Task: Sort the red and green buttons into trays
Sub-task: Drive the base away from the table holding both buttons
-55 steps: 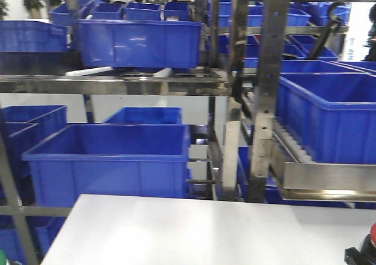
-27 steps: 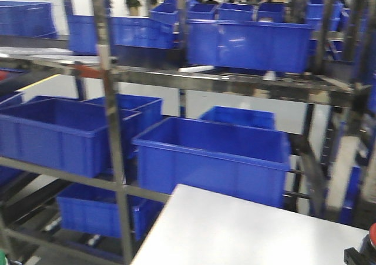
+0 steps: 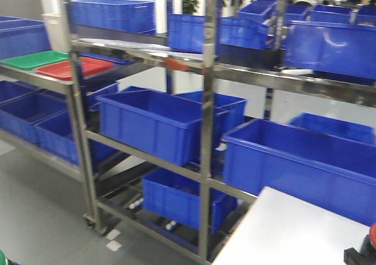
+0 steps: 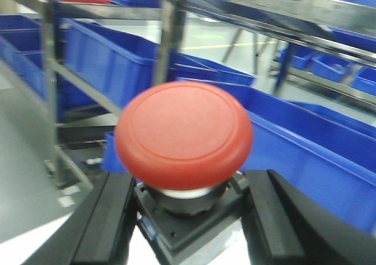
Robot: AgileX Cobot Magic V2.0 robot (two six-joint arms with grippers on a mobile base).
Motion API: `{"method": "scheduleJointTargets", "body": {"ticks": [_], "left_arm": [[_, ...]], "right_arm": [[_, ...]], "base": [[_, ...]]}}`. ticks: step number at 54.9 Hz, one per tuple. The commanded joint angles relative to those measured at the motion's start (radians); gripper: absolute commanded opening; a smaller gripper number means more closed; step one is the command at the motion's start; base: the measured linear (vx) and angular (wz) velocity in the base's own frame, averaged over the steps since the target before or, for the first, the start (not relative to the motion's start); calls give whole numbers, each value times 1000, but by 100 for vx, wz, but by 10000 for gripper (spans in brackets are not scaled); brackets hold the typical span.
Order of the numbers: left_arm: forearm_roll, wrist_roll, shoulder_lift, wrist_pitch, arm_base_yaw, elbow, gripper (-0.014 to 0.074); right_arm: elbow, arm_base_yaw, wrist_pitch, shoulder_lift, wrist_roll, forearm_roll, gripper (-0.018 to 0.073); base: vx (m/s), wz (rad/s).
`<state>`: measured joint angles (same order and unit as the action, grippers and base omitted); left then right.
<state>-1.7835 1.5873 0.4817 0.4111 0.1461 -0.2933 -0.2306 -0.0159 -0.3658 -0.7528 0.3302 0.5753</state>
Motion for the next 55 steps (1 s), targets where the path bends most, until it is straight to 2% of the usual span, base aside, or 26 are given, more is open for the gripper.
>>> {"method": "scheduleJointTargets", "body": {"ticks": [1, 55], "left_arm": [[32, 11, 1, -18, 1, -30, 1], [32, 11, 1, -18, 1, -30, 1]], "right_arm": [[-31, 6, -76, 6, -2, -13, -9], [-31, 6, -76, 6, -2, -13, -9]], "base": [[-6, 53], [-5, 50]]}}
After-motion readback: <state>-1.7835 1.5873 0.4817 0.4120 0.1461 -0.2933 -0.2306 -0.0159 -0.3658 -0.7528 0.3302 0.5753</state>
